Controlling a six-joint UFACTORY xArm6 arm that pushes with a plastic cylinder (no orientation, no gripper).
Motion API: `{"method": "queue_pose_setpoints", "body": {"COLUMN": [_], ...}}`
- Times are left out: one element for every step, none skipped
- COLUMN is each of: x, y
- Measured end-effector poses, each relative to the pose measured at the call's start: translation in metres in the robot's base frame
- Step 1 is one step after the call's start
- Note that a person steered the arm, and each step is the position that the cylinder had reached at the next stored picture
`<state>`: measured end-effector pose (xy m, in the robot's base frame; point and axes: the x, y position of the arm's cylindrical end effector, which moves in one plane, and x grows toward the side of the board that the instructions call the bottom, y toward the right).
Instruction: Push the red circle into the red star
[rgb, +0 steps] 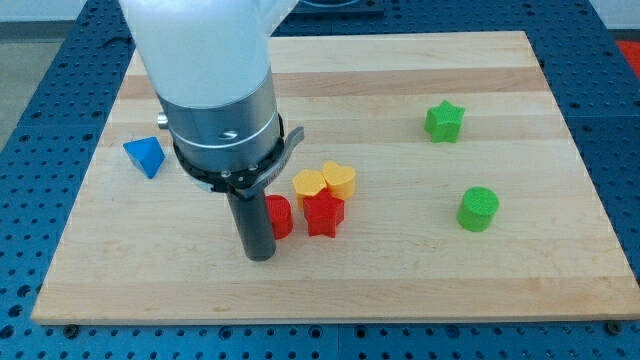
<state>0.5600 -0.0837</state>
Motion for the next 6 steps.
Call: {"method": "queue_pose_setpoints", "body": {"x": [0.001, -0.017, -0.028, -0.028, -0.028, -0.028], "y": [-0.031, -0.049, -0.044, -0.017, 0.008, 0.018]}}
